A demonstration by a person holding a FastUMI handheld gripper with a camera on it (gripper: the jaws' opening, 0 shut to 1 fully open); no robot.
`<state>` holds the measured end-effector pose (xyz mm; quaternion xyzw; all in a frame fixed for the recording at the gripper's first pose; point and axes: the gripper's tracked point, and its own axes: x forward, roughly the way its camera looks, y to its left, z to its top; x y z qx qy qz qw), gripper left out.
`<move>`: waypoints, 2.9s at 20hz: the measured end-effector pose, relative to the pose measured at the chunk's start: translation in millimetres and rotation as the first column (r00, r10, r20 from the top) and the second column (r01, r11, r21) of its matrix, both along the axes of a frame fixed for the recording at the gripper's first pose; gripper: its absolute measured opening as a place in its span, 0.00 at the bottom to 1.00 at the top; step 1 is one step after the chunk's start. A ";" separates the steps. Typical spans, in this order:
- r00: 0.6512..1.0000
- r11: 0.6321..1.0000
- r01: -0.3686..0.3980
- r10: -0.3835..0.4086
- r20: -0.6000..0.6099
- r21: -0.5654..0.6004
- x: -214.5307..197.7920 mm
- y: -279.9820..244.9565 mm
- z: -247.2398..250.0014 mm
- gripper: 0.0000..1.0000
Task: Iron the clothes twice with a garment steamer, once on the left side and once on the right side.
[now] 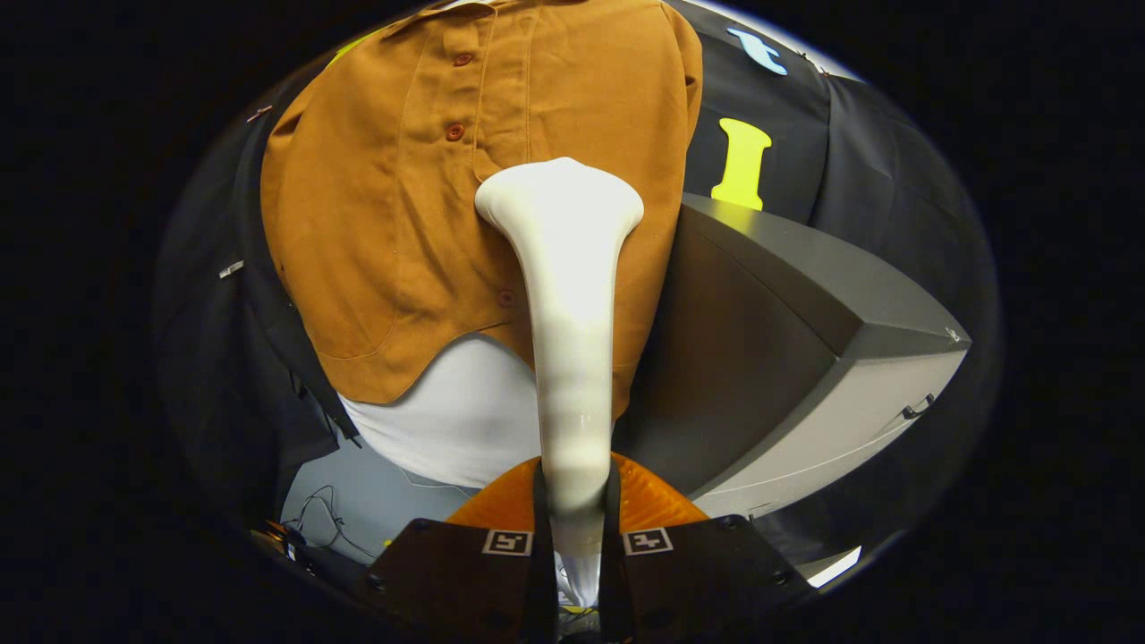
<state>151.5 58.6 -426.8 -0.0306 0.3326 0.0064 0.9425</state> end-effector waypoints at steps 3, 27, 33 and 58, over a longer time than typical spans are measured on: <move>0.999 1.000 -0.002 0.002 0.041 0.000 -15.0 1.8 14.4 0.22; 0.826 0.991 -0.106 0.131 0.548 -0.078 -4.7 130.5 257.9 0.21; 0.816 0.986 -0.077 0.149 0.558 -0.151 28.7 158.9 245.9 0.21; 0.904 0.965 -0.049 0.153 0.400 -0.259 57.4 151.0 93.5 0.21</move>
